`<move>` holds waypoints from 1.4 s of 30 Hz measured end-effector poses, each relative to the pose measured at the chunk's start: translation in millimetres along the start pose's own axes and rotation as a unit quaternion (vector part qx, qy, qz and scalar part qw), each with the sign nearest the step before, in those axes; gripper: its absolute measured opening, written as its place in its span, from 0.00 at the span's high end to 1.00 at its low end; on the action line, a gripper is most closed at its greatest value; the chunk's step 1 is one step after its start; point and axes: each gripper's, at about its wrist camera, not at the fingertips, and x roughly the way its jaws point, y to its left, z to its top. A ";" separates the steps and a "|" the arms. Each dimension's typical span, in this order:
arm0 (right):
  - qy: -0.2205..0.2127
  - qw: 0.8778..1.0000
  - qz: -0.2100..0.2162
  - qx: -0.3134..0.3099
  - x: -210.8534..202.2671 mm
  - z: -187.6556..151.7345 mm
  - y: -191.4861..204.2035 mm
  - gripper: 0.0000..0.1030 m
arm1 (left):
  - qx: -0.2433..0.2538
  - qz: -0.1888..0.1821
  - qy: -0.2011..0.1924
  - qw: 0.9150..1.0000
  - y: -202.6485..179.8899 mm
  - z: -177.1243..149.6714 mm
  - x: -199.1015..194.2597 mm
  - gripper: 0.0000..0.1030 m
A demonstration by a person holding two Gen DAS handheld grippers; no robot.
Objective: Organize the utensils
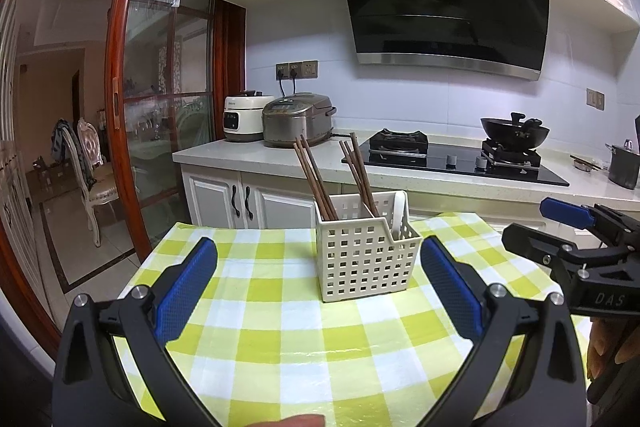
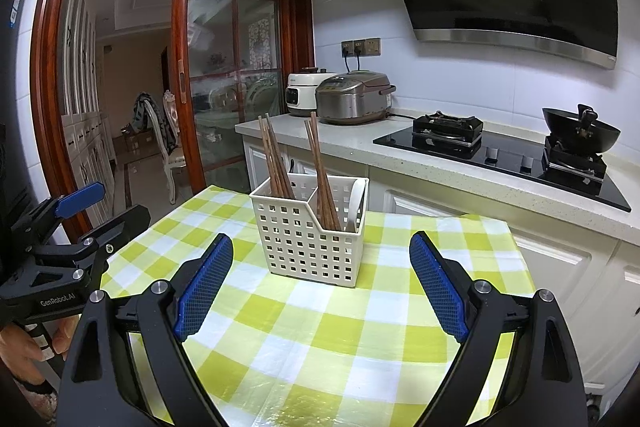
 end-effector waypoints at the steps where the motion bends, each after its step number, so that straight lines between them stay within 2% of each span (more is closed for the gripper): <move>1: 0.000 1.000 0.000 0.000 0.1 0.1 -0.1 0.18 | -0.001 -0.001 0.000 1.000 0.9 0.2 -1.0 0.04; 42: 0.000 1.000 0.008 0.009 -0.2 -3.6 4.1 0.18 | -0.009 -0.006 0.004 1.000 3.3 -1.0 -0.5 0.04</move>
